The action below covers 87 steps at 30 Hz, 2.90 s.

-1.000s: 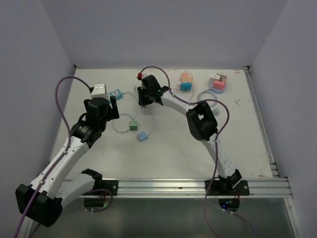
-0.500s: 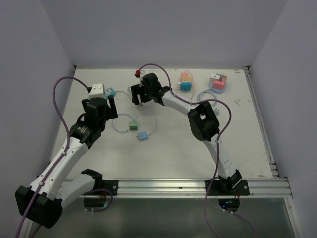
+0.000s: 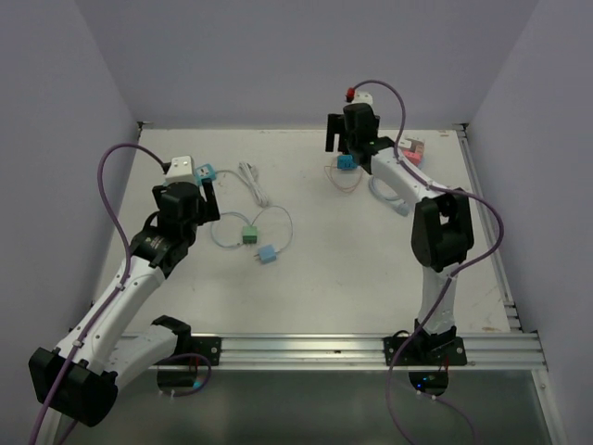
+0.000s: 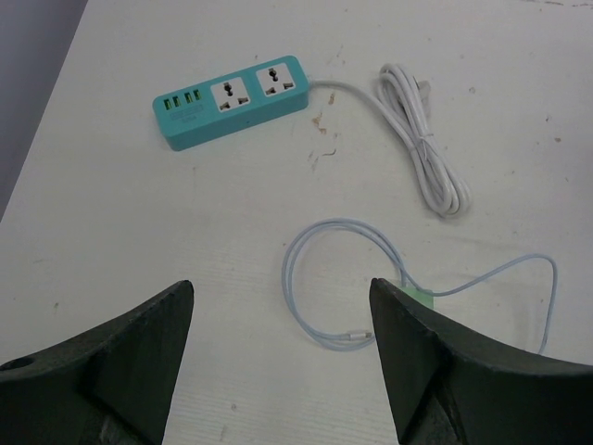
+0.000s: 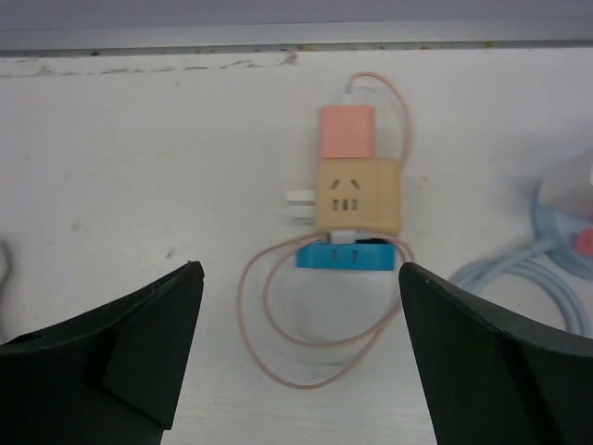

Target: Pull the plug off the socket

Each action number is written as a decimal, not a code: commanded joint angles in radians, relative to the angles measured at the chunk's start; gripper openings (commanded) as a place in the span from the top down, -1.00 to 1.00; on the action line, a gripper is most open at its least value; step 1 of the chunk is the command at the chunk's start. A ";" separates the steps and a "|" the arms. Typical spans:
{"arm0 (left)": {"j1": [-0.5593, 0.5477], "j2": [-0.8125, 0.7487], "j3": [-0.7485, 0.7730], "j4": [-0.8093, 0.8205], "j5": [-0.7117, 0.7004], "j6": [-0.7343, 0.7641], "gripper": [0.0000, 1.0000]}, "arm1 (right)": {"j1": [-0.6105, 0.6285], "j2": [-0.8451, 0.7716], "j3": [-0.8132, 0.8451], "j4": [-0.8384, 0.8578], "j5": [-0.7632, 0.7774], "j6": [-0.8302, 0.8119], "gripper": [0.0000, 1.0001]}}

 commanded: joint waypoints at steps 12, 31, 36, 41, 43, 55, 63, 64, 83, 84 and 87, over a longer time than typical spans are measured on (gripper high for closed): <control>0.018 0.019 -0.010 0.052 0.023 0.010 -0.60 | -0.102 0.239 0.201 -0.023 -0.014 0.022 -0.79; 0.030 0.032 -0.012 0.064 0.084 0.019 -0.60 | -0.104 0.200 0.067 -0.085 -0.365 -0.139 -0.21; 0.032 0.031 -0.015 0.075 0.129 0.023 -0.60 | -0.078 0.082 -0.105 -0.101 -0.456 -0.194 -0.15; 0.032 0.036 -0.016 0.083 0.175 0.031 -0.60 | -0.026 -0.017 -0.203 -0.149 -0.471 -0.273 -0.15; 0.032 0.036 -0.016 0.087 0.192 0.036 -0.61 | 0.010 -0.043 -0.236 -0.155 -0.489 -0.274 -0.15; 0.033 0.101 -0.018 0.118 0.362 0.033 -0.64 | 0.250 -0.201 -0.487 -0.140 -0.494 -0.253 -0.33; 0.032 0.157 0.000 0.135 0.495 -0.079 -0.65 | 0.273 -0.394 -0.637 -0.039 -0.357 -0.138 -0.38; 0.032 0.172 0.000 0.138 0.508 -0.092 -0.65 | 0.273 -0.427 -0.651 -0.029 -0.345 -0.129 -0.39; -0.188 0.486 0.148 0.212 0.434 -0.219 -0.53 | 0.273 -0.550 -0.825 0.040 -0.177 0.152 -0.43; -0.198 0.500 0.152 0.212 0.431 -0.224 -0.53 | 0.273 -0.552 -0.832 0.040 -0.163 0.183 -0.41; -0.224 0.554 0.168 0.230 0.422 -0.228 -0.52 | 0.273 -0.564 -0.874 0.058 -0.163 0.230 -0.40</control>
